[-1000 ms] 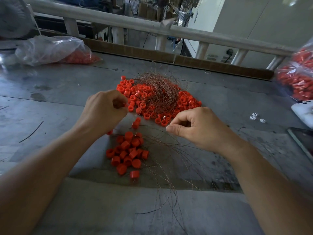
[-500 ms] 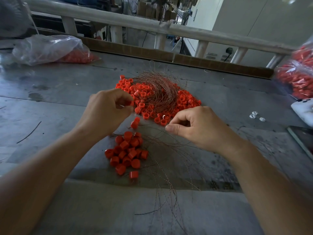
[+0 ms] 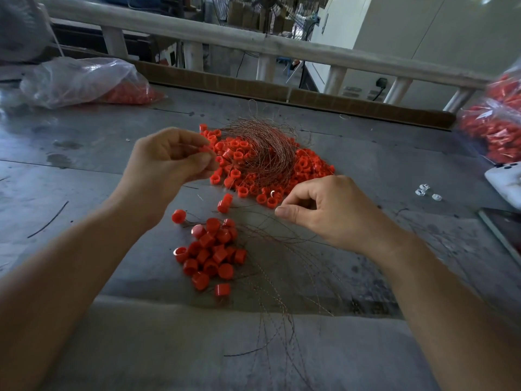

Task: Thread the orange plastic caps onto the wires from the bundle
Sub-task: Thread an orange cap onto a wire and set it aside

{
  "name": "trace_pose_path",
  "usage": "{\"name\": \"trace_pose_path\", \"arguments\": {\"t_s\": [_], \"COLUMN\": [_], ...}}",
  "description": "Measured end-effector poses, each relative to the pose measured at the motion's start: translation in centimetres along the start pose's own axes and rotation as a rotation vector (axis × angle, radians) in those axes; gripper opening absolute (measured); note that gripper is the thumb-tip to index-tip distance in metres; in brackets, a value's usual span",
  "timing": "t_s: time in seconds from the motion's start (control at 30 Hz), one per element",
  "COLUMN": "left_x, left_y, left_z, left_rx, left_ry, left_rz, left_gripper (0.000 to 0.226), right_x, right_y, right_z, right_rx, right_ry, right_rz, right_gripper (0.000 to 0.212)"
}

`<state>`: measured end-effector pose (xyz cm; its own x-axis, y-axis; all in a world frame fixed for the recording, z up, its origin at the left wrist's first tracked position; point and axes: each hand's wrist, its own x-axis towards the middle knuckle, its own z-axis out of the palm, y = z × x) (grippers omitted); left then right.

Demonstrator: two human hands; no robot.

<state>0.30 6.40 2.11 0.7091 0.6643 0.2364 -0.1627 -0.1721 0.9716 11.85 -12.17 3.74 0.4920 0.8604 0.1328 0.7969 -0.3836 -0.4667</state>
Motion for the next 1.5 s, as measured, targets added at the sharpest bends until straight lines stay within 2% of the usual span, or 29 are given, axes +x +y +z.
{"name": "trace_pose_path", "arguments": {"t_s": [0.1, 0.2, 0.27, 0.33, 0.43, 0.53, 0.73, 0.83, 1.03, 1.23, 1.37, 1.5], "left_x": [-0.8, -1.8, -2.2, -2.5, -3.0, -3.1, -3.1, -3.1, -2.7, -2.9, -3.1, -3.2], "left_y": [1.0, 1.7, 1.8, 1.8, 1.6, 1.5, 1.7, 1.9, 1.6, 1.5, 1.5, 1.7], "left_z": [-0.1, 0.4, 0.8, 1.2, 1.8, 2.1, 2.0, 1.8, 1.8, 2.3, 2.4, 2.4], "left_rx": [-0.159, -0.168, -0.191, -0.222, -0.227, -0.247, -0.329, -0.352, -0.181, -0.081, -0.054, -0.006], "left_ry": [-0.093, -0.181, -0.251, -0.325, -0.457, -0.518, -0.549, -0.485, -0.314, -0.268, -0.284, -0.293], "left_rz": [0.025, 0.101, 0.120, 0.122, 0.126, 0.117, 0.113, 0.120, 0.117, 0.092, 0.088, 0.084], "left_gripper": [0.020, 0.020, 0.018, 0.018, 0.013, 0.016, 0.019, 0.018, 0.026, 0.026, 0.026, 0.032], "right_x": [0.0, -0.1, 0.0, -0.1, -0.1, 0.0, -0.1, -0.2, -0.1, -0.2, -0.3, -0.3], "right_y": [0.0, -0.1, -0.2, -0.4, -0.7, -0.8, -1.0, -1.0, -0.4, -0.3, -0.2, -0.4], "right_z": [0.0, 0.2, 0.3, 0.6, 1.4, 1.6, 1.2, 1.0, -0.5, -1.4, -1.8, -1.4], "right_rx": [0.011, 0.033, 0.084, 0.194, 0.294, 0.296, 0.351, 0.402, 0.506, 0.374, 0.338, 0.370], "right_ry": [0.029, 0.088, 0.193, 0.255, 0.211, 0.250, 0.347, 0.389, 0.669, 0.855, 0.894, 0.833], "right_rz": [-0.004, -0.043, -0.093, -0.161, -0.272, -0.324, -0.379, -0.386, -0.424, -0.435, -0.468, -0.449], "right_gripper": [0.015, 0.016, 0.016, 0.027, 0.040, 0.028, 0.011, 0.011, 0.022, 0.015, 0.017, 0.016]}}
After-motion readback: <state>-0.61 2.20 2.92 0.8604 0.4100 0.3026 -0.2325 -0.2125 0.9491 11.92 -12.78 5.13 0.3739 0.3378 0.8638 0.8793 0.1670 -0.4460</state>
